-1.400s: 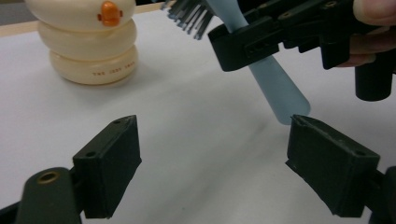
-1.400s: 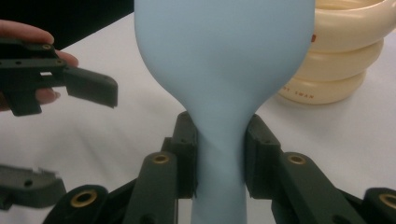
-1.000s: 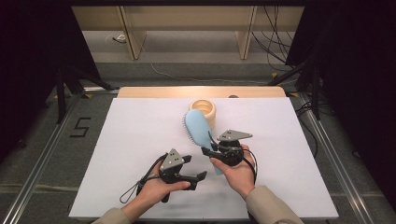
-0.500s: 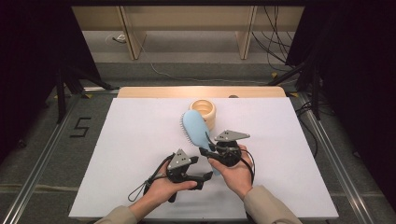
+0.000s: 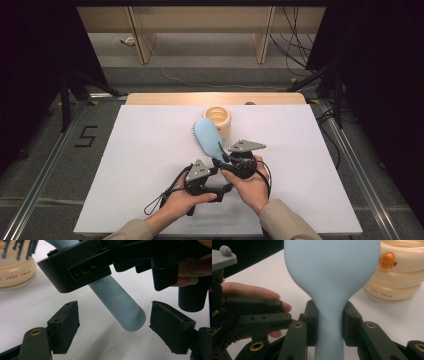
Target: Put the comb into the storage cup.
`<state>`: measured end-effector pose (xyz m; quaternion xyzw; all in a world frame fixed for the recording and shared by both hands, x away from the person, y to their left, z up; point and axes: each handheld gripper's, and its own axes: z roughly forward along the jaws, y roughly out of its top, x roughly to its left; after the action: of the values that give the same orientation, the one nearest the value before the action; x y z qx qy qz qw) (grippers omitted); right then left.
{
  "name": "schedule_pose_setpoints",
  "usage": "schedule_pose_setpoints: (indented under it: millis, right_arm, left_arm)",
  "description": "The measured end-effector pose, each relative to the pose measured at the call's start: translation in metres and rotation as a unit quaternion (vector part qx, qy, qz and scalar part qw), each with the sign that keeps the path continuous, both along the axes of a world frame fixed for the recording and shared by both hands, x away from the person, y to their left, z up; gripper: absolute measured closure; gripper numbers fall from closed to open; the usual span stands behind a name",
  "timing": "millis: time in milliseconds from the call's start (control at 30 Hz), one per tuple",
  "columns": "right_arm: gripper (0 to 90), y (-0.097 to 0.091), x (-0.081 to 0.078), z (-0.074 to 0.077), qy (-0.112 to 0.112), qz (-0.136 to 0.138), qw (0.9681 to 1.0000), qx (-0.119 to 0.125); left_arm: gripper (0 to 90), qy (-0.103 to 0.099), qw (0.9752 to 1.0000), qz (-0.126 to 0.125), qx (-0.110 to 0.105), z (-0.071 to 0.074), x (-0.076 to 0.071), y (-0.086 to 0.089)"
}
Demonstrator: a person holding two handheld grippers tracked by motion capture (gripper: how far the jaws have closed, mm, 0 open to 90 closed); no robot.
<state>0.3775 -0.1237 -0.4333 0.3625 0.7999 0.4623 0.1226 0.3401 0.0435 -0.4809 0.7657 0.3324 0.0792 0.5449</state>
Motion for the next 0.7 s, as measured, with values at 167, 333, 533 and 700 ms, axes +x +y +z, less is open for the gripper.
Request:
schedule_pose_setpoints:
  millis: [167,333,533,700]
  right_arm:
    - [70.2,0.001,-0.0003,0.0,-0.001,0.0,1.0,0.001]
    - [70.1,0.0016,-0.0005,-0.0004,-0.002,-0.001,1.0,0.001]
    - [70.2,0.002,-0.0007,-0.0006,-0.002,-0.001,1.0,0.0]
    - [70.2,0.0024,-0.0011,-0.0005,-0.004,-0.001,1.0,-0.002]
  left_arm:
    - [24.0,-0.001,1.0,0.0,-0.005,-0.001,0.0006,-0.0019]
    - [25.3,0.001,1.0,0.001,-0.009,-0.0029,0.0017,-0.0033]
    - [28.0,0.003,0.9999,0.005,-0.015,-0.0045,0.003,-0.0038]
    - [29.8,0.013,0.9997,0.009,-0.021,-0.0058,0.0036,-0.0045]
